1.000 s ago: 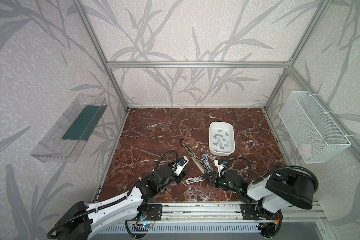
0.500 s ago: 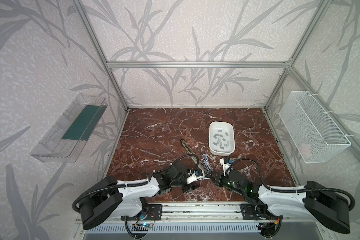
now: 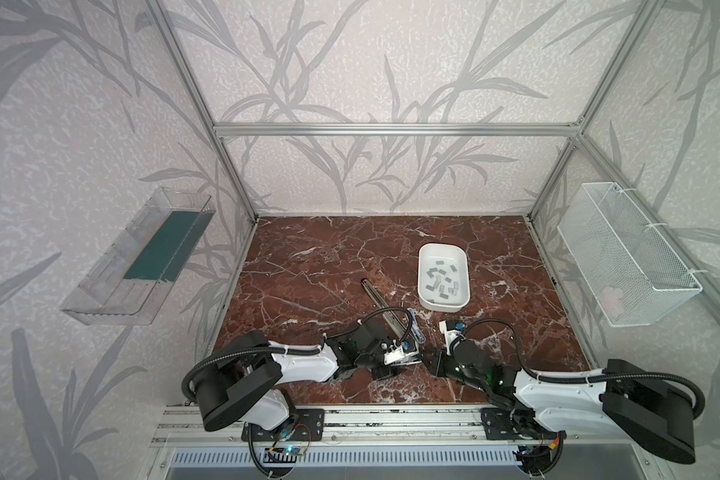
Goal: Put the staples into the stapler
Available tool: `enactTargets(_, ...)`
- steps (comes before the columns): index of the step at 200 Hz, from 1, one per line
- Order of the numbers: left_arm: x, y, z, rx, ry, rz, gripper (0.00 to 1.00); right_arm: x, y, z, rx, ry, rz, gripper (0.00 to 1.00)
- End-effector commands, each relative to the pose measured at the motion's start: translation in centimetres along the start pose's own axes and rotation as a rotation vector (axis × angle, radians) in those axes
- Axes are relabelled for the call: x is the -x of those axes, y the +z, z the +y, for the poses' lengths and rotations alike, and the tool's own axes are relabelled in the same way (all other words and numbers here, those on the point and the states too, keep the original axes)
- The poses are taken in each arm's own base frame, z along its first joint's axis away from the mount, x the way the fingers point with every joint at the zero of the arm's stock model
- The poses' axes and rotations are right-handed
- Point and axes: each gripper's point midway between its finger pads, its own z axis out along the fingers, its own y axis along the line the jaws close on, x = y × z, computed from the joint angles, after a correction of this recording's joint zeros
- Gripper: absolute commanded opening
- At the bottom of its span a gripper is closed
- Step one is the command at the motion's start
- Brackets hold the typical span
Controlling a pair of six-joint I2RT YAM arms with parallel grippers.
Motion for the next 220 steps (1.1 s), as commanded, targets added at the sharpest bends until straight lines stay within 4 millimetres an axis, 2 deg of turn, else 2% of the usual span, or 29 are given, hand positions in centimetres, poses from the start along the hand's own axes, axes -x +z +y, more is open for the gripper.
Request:
enactTargets(1,0.6,0.7,0.7,0.012,0.060,0.000,0.62,0.2,0.0,0.6,0.011,-0.007,-0.006,0.16)
enactTargets(12,0.3,1.2,0.9,0.016,0.065,0.020,0.62,0.2,0.0,0.5,0.009,-0.004,-0.003,0.16)
enactTargets(34,-0.9,1.6,0.8,0.003,0.081,0.084,0.52,0.3,-0.3,0.1,-0.006,-0.007,-0.014,0.20)
enactTargets(69,-2.4,0.5,0.5,0.001,0.109,0.163,0.50,1.4,-1.7,-1.4,-0.071,-0.016,-0.085,0.31)
enactTargets(89,-2.6,-0.1,0.0,-0.022,0.121,0.179,0.50,2.1,-2.7,-1.8,-0.093,-0.038,-0.123,0.37)
enactTargets(114,-2.3,-0.9,-0.7,-0.077,0.134,0.207,0.46,2.8,-3.7,-1.4,-0.102,-0.079,-0.143,0.39)
enactTargets(143,-2.5,-1.7,-1.3,-0.122,0.150,0.248,0.47,3.1,-4.2,-1.6,-0.121,-0.102,-0.152,0.41)
enactTargets(177,-1.7,-2.2,0.0,-0.090,0.167,0.233,0.54,3.0,-4.2,-1.7,-0.115,-0.101,-0.145,0.43)
enactTargets(220,-0.3,-2.8,3.7,0.032,0.181,0.173,0.58,2.7,-4.0,-1.7,-0.105,-0.099,-0.133,0.44)
